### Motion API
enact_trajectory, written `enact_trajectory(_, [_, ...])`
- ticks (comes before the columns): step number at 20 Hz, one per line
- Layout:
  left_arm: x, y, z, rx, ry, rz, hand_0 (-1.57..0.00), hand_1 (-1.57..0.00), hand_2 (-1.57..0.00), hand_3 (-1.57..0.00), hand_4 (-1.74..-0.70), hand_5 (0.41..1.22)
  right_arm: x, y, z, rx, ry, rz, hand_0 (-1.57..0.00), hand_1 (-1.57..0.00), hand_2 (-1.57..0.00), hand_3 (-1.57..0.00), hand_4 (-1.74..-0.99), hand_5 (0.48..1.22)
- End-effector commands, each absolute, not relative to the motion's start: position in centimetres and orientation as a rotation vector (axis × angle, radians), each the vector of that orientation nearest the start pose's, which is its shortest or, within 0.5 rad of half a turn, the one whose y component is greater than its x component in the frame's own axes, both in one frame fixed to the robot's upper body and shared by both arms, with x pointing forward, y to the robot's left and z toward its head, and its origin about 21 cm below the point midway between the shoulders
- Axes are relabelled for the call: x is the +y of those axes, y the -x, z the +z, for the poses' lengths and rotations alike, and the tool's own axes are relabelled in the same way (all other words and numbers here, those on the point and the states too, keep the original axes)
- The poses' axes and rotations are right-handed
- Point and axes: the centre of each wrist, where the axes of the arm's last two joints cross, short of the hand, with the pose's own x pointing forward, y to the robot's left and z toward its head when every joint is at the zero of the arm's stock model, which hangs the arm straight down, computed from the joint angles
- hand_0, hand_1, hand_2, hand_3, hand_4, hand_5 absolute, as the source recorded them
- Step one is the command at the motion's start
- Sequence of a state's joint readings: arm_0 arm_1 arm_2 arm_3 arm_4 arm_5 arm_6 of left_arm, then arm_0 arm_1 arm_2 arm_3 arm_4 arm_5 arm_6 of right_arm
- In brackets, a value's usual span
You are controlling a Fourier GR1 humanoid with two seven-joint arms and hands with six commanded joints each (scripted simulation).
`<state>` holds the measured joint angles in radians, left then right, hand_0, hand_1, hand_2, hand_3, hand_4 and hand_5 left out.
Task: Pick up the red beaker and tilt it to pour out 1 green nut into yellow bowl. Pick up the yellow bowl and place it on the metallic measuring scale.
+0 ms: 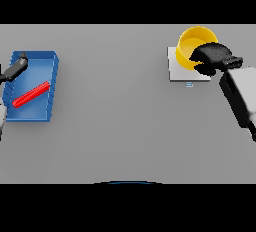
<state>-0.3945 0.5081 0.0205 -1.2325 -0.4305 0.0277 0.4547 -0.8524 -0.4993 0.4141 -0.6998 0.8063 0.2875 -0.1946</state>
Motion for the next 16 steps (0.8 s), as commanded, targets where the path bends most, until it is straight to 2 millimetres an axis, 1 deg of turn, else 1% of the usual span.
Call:
enact_trajectory(1, [34.1, -34.2, 8.3, -1.106, -0.873, -0.454, 0.0, 0.0, 0.0, 0.0, -0.73, 0.675, -26.9, -42.8, 8.6, -1.113, 0.681, 1.631, -1.57, -1.57, -1.36, -1.34, -1.741, 1.221])
enact_trajectory(3, [34.1, -34.3, 8.4, -1.102, -0.874, -0.446, 0.0, 0.0, 0.0, 0.0, -0.73, 0.673, -26.9, -42.7, 7.7, -1.118, 0.659, 1.63, -1.57, -1.57, -1.34, -1.4, -1.741, 1.221])
enact_trajectory(4, [34.2, -34.3, 8.5, -1.098, -0.881, -0.448, 0.0, 0.0, 0.0, 0.0, -0.72, 0.671, -26.6, -42.9, 8.0, -1.122, 0.653, 1.634, -1.56, -1.57, -1.34, -1.44, -1.741, 1.221])
enact_trajectory(5, [33.9, -34.1, 8.6, -1.109, -0.881, -0.461, 0.0, 0.0, 0.0, 0.0, -0.72, 0.669, -26.7, -43.0, 8.2, -1.135, 0.644, 1.63, -1.5, -1.57, -1.33, -1.46, -1.741, 1.221])
enact_trajectory(6, [33.8, -34.3, 8.7, -1.102, -0.887, -0.455, 0.0, 0.0, 0.0, 0.0, -0.72, 0.668, -26.7, -43.0, 8.1, -1.126, 0.646, 1.622, -1.46, -1.57, -1.34, -1.45, -1.741, 1.221])
enact_trajectory(7, [34.0, -34.5, 8.9, -1.099, -0.888, -0.446, 0.0, 0.0, 0.0, 0.0, -0.72, 0.667, -26.4, -43.1, 7.8, -1.116, 0.653, 1.624, -1.45, -1.5, -1.38, -1.39, -1.734, 1.221])
enact_trajectory(9, [33.9, -34.7, 8.7, -1.099, -0.89, -0.459, 0.0, 0.0, 0.0, 0.0, -0.72, 0.671, -26.6, -43.1, 7.7, -1.121, 0.634, 1.614, -1.49, -1.48, -1.45, -1.1, -1.737, 1.221])
enact_trajectory(10, [33.6, -34.9, 8.8, -1.098, -0.885, -0.455, 0.0, 0.0, 0.0, 0.0, -0.72, 0.671, -26.3, -43.2, 7.8, -1.117, 0.64, 1.604, -1.44, -1.34, -1.29, -0.99, -1.688, 1.221])
enact_trajectory(11, [33.8, -34.7, 8.4, -1.097, -0.883, -0.462, 0.0, 0.0, 0.0, 0.0, -0.72, 0.668, -26.2, -43.2, 7.8, -1.115, 0.641, 1.61, -1.23, -1.1, -1.09, -0.89, -1.657, 1.149])
enact_trajectory(12, [33.8, -34.7, 8.6, -1.099, -0.883, -0.456, 0.0, 0.0, 0.0, 0.0, -0.72, 0.668, -26.7, -43.2, 7.9, -1.111, 0.635, 1.624, -0.99, -0.88, -0.92, -0.8, -1.629, 1.08])
enact_trajectory(13, [33.7, -34.6, 8.4, -1.1, -0.882, -0.452, 0.0, 0.0, 0.0, 0.0, -0.72, 0.667, -26.5, -43.2, 7.8, -1.082, 0.651, 1.63, -0.79, -0.71, -0.78, -0.72, -1.609, 1.029])
enact_trajectory(14, [33.7, -34.7, 8.4, -1.101, -0.877, -0.456, 0.0, 0.0, 0.0, 0.0, -0.72, 0.666, -26.2, -43.2, 7.7, -1.069, 0.652, 1.652, -0.63, -0.56, -0.66, -0.66, -1.593, 0.987])
enact_trajectory(16, [33.6, -34.8, 8.7, -1.108, -0.879, -0.45, 0.0, 0.0, 0.0, 0.0, -0.72, 0.663, -26.3, -43.3, 8.0, -1.065, 0.644, 1.683, -0.41, -0.36, -0.46, -0.55, -1.567, 0.929])
